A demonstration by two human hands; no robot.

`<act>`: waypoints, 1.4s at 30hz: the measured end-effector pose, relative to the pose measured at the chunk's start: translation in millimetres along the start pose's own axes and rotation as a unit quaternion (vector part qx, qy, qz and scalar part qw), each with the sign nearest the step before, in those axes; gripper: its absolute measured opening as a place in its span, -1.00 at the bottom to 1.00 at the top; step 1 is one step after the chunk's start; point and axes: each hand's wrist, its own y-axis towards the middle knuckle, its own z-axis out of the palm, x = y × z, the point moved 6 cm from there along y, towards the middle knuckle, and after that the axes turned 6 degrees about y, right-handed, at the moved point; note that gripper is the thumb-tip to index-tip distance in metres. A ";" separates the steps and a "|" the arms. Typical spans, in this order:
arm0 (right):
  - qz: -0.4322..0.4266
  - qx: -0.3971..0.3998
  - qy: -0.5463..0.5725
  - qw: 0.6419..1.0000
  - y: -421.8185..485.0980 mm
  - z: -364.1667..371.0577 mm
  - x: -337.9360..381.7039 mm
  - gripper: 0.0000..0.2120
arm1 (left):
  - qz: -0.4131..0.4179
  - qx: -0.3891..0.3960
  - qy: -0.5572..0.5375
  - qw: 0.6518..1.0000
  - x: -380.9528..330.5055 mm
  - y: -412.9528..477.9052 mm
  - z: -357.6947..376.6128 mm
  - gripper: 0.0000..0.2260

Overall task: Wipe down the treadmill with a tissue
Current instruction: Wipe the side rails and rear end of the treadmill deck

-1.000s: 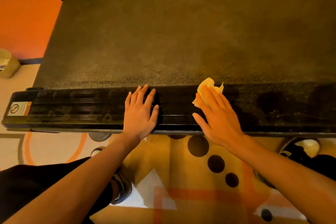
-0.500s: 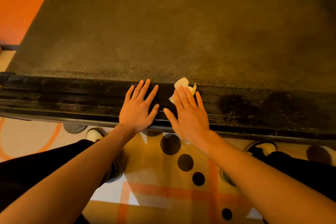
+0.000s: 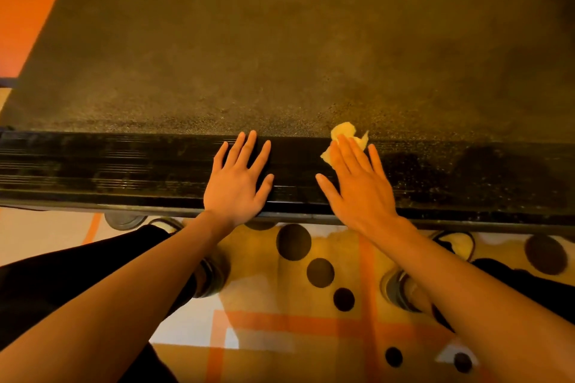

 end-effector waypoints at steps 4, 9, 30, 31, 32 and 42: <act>0.037 0.009 0.021 0.999 0.5 -2.6 4.9 -0.13 | -0.002 -0.015 -0.004 1.000 -0.4 -0.2 -0.6 -0.41; -0.007 0.029 0.067 0.997 30.1 12.2 75.9 -0.10 | -0.003 -0.009 -0.010 1.000 -1.0 -0.6 -1.6 -0.41; -0.043 0.028 0.023 0.998 17.8 2.6 44.1 -0.22 | -0.002 -0.010 -0.004 1.000 1.2 0.1 -0.6 -0.40; -0.036 0.023 0.020 0.999 11.7 -0.3 27.7 -0.22 | -0.003 -0.010 -0.002 1.000 1.5 -0.5 -0.1 -0.40; -0.022 0.021 0.014 0.999 5.1 -3.8 8.2 -0.21 | -0.003 -0.011 -0.003 1.000 0.7 0.0 -0.1 -0.40; 0.023 0.028 0.083 0.996 21.0 3.7 56.7 0.01 | -0.003 -0.013 -0.010 1.000 -1.1 -0.3 0.0 -0.40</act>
